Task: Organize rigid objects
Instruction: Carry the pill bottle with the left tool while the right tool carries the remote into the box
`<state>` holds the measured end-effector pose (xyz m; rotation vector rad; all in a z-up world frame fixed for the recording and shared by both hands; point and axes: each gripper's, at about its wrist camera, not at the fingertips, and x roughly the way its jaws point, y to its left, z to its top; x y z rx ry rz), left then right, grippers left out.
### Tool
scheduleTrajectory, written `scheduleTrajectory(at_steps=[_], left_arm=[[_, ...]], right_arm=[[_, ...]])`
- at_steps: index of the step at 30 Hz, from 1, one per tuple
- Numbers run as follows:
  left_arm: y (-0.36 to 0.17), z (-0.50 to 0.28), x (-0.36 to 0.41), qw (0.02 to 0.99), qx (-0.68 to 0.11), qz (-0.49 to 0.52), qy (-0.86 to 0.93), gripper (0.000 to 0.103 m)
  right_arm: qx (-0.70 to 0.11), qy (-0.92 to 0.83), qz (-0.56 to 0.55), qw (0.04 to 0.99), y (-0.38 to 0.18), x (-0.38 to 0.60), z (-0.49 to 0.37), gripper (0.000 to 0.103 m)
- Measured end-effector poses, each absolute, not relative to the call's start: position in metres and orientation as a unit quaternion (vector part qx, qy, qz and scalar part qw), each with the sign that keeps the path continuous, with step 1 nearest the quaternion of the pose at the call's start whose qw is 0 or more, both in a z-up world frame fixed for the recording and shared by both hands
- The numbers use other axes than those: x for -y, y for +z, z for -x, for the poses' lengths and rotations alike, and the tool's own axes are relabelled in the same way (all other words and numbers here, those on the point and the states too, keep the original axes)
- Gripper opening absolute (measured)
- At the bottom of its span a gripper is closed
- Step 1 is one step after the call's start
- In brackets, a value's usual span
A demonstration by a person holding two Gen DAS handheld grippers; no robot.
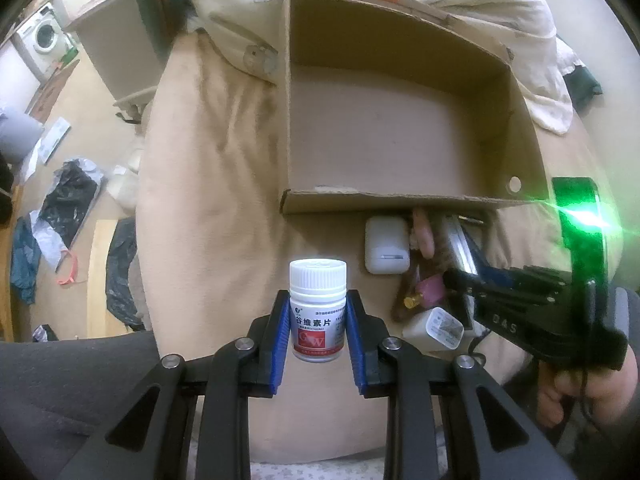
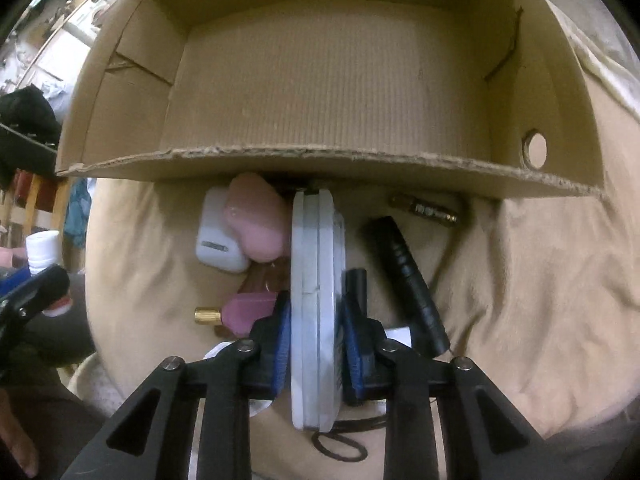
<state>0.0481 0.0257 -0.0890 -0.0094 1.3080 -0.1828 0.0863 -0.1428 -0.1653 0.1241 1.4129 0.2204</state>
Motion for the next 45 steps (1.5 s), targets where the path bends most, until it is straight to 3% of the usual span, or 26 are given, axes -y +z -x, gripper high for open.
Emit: scheduleTrajectory(at_steps=[13,19,31,37,45], left_arm=[[-0.092,-0.048,-0.026,0.791,-0.607,-0.008,-0.074,0.024],[-0.086,-0.047,-0.023,0.799,-0.597,-0.022,-0.071,0.024],[-0.025,-0.088,0.001,0.837,-0.539,-0.044,-0.087,0.024],[-0.023,-0.128,0.023,0.840,-0.531,-0.079,-0.079,0.024],[-0.064,-0.169,0.042,0.831,-0.546,-0.081,-0.073,0.024]], right_arm=[[-0.593,0.122,-0.098,0.790,-0.111,0.161,-0.039,0.022],[-0.530,0.150,-0.155,0.820,-0.077,0.181,-0.028,0.022],[-0.449,0.174,-0.209,0.851,-0.016,0.221,-0.052,0.022],[-0.444,0.169,-0.192,0.859,-0.017,0.223,-0.101,0.022],[-0.459,0.155,-0.198,0.852,-0.063,0.221,-0.156,0.022]])
